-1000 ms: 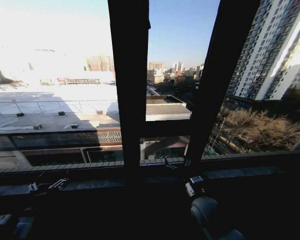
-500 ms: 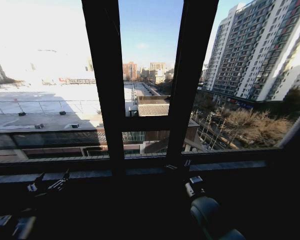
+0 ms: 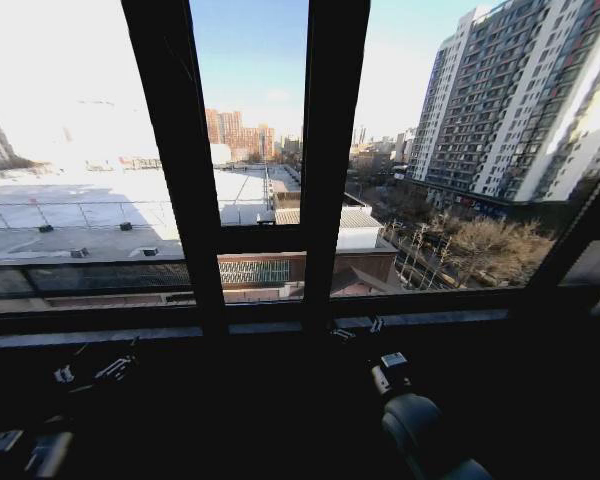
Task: Open the curtains by pulling them apart, changing their state from closed to fully open.
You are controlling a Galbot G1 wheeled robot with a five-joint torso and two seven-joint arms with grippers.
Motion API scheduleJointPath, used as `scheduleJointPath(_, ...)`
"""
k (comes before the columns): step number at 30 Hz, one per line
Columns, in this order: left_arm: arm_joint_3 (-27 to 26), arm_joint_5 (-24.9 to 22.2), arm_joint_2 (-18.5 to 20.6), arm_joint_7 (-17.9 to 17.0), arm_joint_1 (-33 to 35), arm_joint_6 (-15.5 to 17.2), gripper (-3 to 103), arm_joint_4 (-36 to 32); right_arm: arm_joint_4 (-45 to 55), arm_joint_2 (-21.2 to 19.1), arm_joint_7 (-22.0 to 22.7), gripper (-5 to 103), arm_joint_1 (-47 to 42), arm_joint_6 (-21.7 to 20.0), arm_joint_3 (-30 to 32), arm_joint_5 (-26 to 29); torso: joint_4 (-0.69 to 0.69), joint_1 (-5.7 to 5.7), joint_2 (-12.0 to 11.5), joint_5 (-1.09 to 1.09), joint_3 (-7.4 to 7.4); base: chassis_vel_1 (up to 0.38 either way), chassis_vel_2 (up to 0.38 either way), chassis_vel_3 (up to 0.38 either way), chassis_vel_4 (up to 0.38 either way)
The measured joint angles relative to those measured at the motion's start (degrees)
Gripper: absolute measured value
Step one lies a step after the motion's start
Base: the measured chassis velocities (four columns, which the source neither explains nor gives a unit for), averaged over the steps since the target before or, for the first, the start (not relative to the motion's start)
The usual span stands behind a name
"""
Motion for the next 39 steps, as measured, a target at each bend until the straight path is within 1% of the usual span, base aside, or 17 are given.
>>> scheduleJointPath(11,-0.44,-0.09,0.47,-0.16,-0.71,0.09,100,0.37,0.35,-0.23,0.08,100,-0.2,-0.12,0.22,-0.2,-0.02,0.0,0.0,0.02,0.0,0.034,-0.368,-0.032,0.359)
scheduleJointPath(29,-0.71,-0.18,0.26,-0.23,-0.51,-0.07,100,-0.05,0.76,-0.3,0.17,100,-0.49,-0.15,0.5,-0.43,-0.01,0.0,0.01,0.02,0.0,0.111,-0.348,-0.111,0.345)
scheduleJointPath(31,-0.71,-0.18,0.23,-0.23,-0.49,-0.09,100,-0.11,0.78,-0.3,0.14,100,-0.49,-0.12,0.5,-0.43,-0.01,0.0,0.0,0.01,0.0,0.085,-0.337,-0.09,0.368)
scheduleJointPath(32,-0.71,-0.18,0.18,-0.27,-0.48,-0.15,100,-0.11,0.76,-0.27,0.08,100,-0.47,0.15,0.49,-0.44,-0.01,0.01,-0.01,-0.02,0.01,0.092,-0.386,-0.113,0.383)
scheduleJointPath(36,-0.64,-0.18,0.06,-0.36,-0.48,-0.68,100,-0.13,0.56,-0.27,-0.03,100,-0.45,0.62,0.46,-1.11,-0.02,-0.04,0.03,0.06,-0.02,0.083,-0.334,-0.102,0.302)
scheduleJointPath(37,-0.48,-0.18,0.0,-0.36,-0.44,-0.75,100,-0.11,0.4,-0.29,-0.14,100,-0.46,0.66,0.41,-1.66,-0.02,-0.06,0.04,0.03,-0.02,0.07,-0.166,-0.101,0.231)
scheduleJointPath(39,-0.38,-0.18,-0.03,-0.36,-0.43,-0.8,100,-0.11,0.34,-0.31,-0.21,100,-0.46,0.65,0.36,-1.81,-0.01,-0.06,0.04,0.04,-0.03,0.055,-0.166,-0.056,0.135)
